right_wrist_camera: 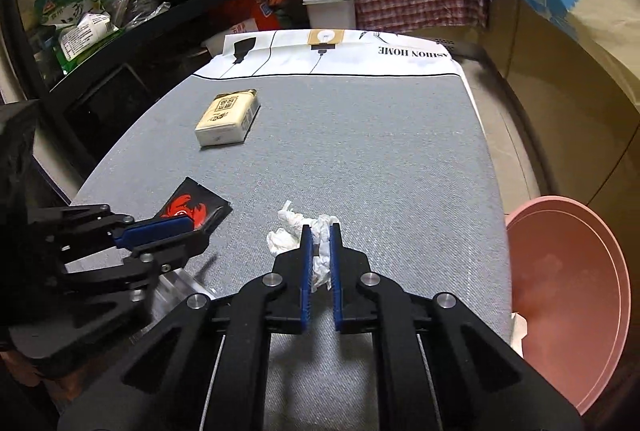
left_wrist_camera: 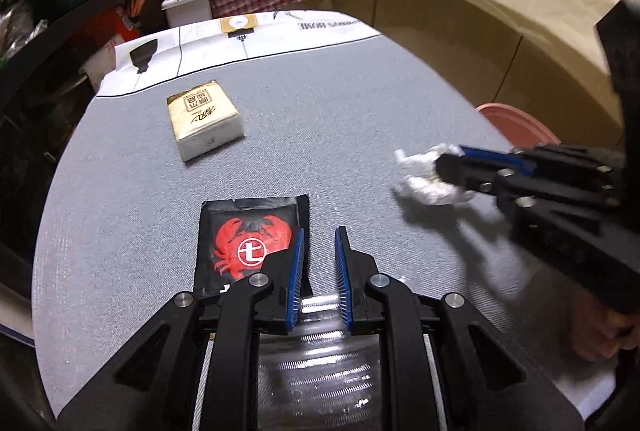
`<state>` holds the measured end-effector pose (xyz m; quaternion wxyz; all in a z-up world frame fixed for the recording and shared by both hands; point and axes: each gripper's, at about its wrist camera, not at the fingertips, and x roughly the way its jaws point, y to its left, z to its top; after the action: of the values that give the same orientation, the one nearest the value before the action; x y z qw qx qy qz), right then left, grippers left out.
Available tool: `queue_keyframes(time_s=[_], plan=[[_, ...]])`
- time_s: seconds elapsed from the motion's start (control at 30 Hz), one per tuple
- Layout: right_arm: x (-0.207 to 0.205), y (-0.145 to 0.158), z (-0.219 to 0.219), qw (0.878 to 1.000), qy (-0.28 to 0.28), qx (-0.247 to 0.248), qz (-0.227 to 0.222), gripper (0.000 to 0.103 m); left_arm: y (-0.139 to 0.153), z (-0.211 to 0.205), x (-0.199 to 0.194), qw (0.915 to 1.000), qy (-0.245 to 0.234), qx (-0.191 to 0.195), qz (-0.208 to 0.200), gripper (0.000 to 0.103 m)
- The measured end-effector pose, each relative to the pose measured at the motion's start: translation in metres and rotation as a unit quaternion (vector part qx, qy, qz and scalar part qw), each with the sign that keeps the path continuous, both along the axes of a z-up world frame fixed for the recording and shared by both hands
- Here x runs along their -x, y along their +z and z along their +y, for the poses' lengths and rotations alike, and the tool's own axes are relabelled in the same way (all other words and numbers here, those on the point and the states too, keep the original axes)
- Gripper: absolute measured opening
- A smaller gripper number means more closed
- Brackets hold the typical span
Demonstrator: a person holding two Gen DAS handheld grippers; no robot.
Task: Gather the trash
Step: 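Grasp the black crab-logo packet with the left tool while the right tool grasps white tissue, then carry the crab-logo packet and white tissue over the pink bin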
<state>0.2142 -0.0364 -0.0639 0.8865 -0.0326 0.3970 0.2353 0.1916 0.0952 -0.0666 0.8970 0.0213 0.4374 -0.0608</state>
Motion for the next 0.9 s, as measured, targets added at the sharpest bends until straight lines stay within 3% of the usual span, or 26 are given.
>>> queue_keyframes(time_s=[0.13,0.4,0.9], plan=[[0.001,-0.001,-0.001,1.000,0.001,0.003,0.000,0.008,-0.005,0.001,-0.005,0.9997,0.022,-0.004,0.007,0.001],[0.005,0.002,-0.006,1.000,-0.005,-0.001,-0.008,0.008,0.015,0.001,0.000,0.9988,0.037,0.000,-0.033,0.000],[0.038,0.041,-0.035,0.997,-0.034,-0.034,-0.059,0.008,0.088,0.030,0.031,0.9841,0.045,0.120,-0.123,0.000]])
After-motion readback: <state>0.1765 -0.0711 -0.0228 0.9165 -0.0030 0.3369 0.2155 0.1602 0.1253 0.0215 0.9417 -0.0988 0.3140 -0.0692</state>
